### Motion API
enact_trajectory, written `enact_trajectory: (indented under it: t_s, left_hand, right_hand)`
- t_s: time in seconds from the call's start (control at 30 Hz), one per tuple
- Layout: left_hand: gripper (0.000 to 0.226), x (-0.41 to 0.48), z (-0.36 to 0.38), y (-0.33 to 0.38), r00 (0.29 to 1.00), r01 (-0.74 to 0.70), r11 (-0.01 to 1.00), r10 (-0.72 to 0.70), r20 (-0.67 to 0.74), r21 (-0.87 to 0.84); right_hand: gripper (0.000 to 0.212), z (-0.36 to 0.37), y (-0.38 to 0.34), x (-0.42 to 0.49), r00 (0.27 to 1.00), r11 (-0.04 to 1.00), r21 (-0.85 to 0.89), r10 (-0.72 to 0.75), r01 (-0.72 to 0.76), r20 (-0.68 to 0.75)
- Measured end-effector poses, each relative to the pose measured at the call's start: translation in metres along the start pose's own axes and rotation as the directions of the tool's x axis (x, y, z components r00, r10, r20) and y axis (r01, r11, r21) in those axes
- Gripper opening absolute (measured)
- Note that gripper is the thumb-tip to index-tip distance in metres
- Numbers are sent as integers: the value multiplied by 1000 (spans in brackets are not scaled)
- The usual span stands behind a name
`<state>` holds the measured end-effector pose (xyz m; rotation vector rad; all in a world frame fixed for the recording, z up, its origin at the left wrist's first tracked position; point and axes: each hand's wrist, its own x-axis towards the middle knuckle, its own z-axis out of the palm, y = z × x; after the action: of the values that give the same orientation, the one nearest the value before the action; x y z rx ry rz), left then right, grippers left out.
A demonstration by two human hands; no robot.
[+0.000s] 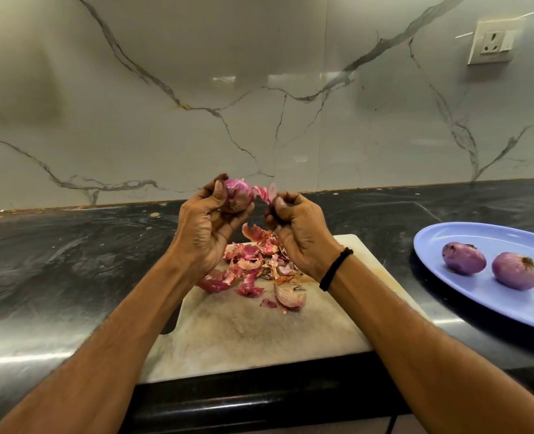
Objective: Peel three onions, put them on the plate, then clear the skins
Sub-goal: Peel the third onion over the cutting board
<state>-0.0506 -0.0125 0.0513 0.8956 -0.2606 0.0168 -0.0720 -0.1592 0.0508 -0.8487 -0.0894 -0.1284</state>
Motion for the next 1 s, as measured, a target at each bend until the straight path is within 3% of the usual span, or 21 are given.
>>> enact_trajectory:
  t_s: [0.03, 0.07, 0.13, 0.2, 0.3, 0.4, 0.47, 0.57, 0.73, 1.0]
  left_hand:
    - [18, 1, -1, 0, 1000, -9, 1000, 9, -2, 24]
    - [21, 1, -2, 0, 1000, -18, 998, 18, 2, 56]
    - [28, 1, -3, -1, 999, -34, 990, 32, 17, 138]
    - [35, -1, -2, -1, 999, -51, 976, 47, 27, 210]
    - [41, -2, -1, 0, 997, -74, 965, 63, 51, 253]
    - [40, -2, -1, 1, 996, -88, 951, 74, 58, 296]
    - [36, -3, -1, 1, 995, -90, 945, 71, 71, 314]
    - [36, -5, -2, 1, 993, -90, 938, 58, 106, 335]
    - [33, -6, -2, 2, 990, -106, 920, 60, 130, 376]
    - [33, -1, -10, 4, 980, -116, 879, 25, 198, 463]
  right_hand:
    - [22, -2, 2, 1, 997, 977, -201, -76, 76, 5]
    - [28, -4, 5, 1, 985, 881, -442, -170, 167, 34]
    - [35, -8, 12, 1, 917, 547, -758, -360, 355, 169]
    - [23, -9, 15, 1, 807, 289, -824, -509, 488, 299]
    - [18, -12, 17, 5, 694, 121, -808, -595, 576, 406]
    - [40, -12, 19, 8, 666, 74, -782, -578, 619, 472]
    - [44, -10, 20, 9, 638, 32, -758, -564, 651, 524]
    - [39, -10, 21, 8, 602, -15, -737, -565, 676, 564]
    - [30, -11, 19, 7, 581, 2, -733, -610, 681, 539]
    - [30, -17, 16, 9, 616, -18, -738, -538, 675, 576]
